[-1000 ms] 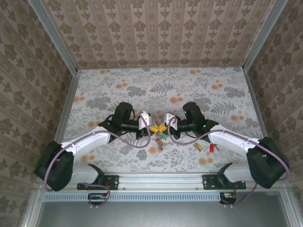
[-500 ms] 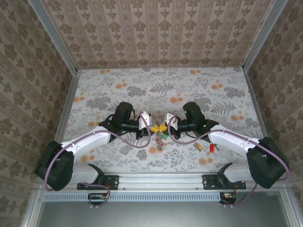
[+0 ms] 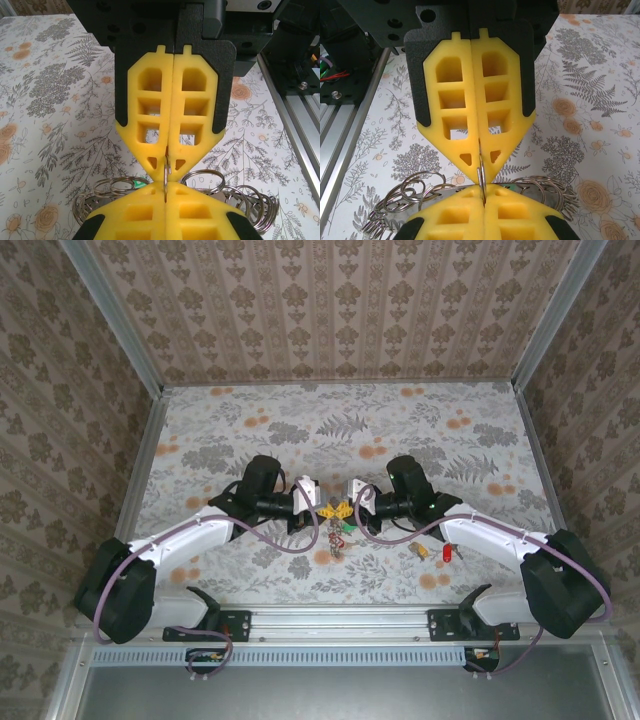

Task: Put the keys on the keyring

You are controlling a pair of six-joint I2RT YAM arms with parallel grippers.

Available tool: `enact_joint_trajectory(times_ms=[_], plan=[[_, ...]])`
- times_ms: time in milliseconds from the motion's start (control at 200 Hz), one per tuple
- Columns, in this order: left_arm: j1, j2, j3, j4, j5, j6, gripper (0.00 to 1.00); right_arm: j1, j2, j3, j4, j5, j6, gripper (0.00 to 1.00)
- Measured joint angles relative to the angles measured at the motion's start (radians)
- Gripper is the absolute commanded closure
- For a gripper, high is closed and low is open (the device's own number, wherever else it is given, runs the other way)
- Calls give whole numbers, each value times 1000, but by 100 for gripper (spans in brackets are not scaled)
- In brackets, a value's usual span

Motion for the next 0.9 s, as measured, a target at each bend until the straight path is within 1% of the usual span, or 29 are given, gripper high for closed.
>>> enact_joint_trajectory(times_ms=[40,80,165,260,320,365,450,525,570,660,730,780,900], plan=[[0,0,0,3,-2,-1,100,0,0,0,0,4,4,77],[0,0,0,5,-6,-5,100,0,-3,0,0,15,7,72],[-1,0,0,13,-18,-12,100,-1,-29,0,-11,49,31,68],[-1,0,-2,34,-25,-28,100,-3,-100,0,-50,100,71,64],[0,0,-5,51,-27,-38,100,-4,-156,-2,-72,144,114,58],[0,0,-9,59,-29,-45,100,-5,-206,-2,-100,197,177,55],[2,-1,-13,62,-32,-51,100,-12,-275,3,-171,333,308,59],[2,-1,-13,63,-33,-57,100,-40,-297,30,-286,472,456,60],[2,-3,-13,62,-34,-61,100,-76,-292,52,-365,549,566,61],[2,-7,-13,61,-36,-66,100,-154,-267,76,-512,649,753,61],[3,-12,-13,61,-37,-71,100,-193,-246,70,-607,689,864,62],[3,-16,-14,61,-37,-72,100,-198,-237,53,-650,693,919,62],[7,-23,-16,61,-37,-72,100,-198,-210,6,-719,691,996,61]])
